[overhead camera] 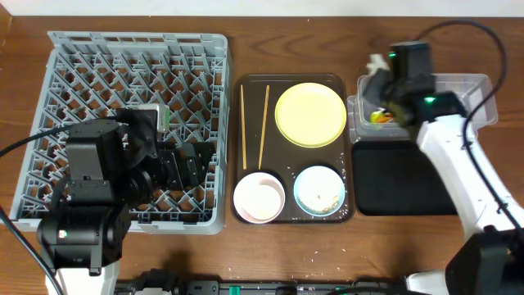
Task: Sort waste into correct bins and load items into the dishwasher
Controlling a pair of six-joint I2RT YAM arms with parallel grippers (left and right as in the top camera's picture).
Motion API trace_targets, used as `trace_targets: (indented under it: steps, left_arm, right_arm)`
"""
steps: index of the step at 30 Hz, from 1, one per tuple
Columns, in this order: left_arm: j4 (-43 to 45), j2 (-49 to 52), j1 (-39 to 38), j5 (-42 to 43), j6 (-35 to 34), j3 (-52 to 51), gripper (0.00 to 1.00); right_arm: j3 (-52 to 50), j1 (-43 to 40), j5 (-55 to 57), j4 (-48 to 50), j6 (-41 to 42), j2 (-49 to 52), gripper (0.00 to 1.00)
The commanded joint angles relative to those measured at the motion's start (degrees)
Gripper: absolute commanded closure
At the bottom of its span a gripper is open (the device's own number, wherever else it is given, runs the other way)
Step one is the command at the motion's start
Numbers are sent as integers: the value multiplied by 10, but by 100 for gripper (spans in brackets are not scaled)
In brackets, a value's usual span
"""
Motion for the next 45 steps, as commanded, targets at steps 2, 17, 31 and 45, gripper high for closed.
trace_targets:
  steps: [2, 17, 31, 45]
  left_arm:
    - [0, -1, 1, 8, -1, 10, 12]
    - [0, -1, 1, 8, -1, 10, 12]
    - [3, -1, 1, 8, -3, 10, 12]
    - [161, 53, 2, 349, -70, 10, 7]
  right_arm:
    - [-12, -77, -28, 8, -12, 56, 71]
    - [-14, 173, -267, -198, -256, -89, 54]
    - [-44, 401, -128, -139, -144, 105, 99]
    - [-32, 98, -578, -21, -264, -167, 99]
